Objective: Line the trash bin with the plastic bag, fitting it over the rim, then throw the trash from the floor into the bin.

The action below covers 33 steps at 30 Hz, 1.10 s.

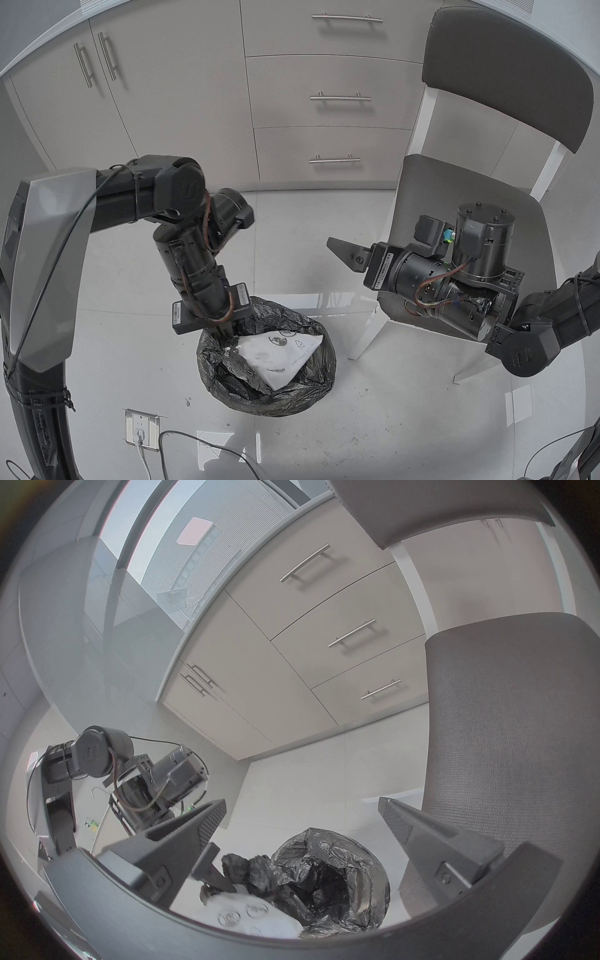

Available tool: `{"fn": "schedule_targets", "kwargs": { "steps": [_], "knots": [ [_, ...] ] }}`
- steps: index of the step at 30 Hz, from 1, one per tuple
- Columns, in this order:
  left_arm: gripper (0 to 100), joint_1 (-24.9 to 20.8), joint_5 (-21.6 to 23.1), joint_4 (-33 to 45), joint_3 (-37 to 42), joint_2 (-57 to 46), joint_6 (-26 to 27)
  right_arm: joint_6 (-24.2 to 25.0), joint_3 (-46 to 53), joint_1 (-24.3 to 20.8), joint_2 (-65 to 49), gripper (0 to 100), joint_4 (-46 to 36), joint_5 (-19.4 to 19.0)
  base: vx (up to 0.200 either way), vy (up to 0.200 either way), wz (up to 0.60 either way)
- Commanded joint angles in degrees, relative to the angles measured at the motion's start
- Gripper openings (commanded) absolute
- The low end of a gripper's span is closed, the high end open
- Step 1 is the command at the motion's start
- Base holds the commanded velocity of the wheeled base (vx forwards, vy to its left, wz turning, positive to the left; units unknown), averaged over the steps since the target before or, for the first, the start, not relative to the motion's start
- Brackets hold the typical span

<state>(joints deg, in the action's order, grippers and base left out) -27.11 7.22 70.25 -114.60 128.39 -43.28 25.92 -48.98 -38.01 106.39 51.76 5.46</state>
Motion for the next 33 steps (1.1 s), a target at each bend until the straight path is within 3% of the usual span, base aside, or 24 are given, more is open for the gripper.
{"fn": "schedule_targets", "kwargs": {
  "steps": [1, 6, 33],
  "knots": [
    [0, -4.35, -3.17, -0.12, 0.01, 1.86, 0.12, 0.80, 0.55, 0.13, -1.53, 100, 0.27, -0.89, 0.000, 0.000, 0.00],
    [0, -4.35, -6.07, -0.03, 0.01, 3.97, 0.03, 0.80, 0.99, 0.31, -2.68, 100, 0.27, -1.86, 0.000, 0.000, 0.00],
    [0, -1.80, -6.07, -9.52, 0.01, 8.89, 0.56, 0.71, 1.43, 0.31, -2.41, 100, 0.71, -2.30, 0.000, 0.000, 0.00]
  ]
}}
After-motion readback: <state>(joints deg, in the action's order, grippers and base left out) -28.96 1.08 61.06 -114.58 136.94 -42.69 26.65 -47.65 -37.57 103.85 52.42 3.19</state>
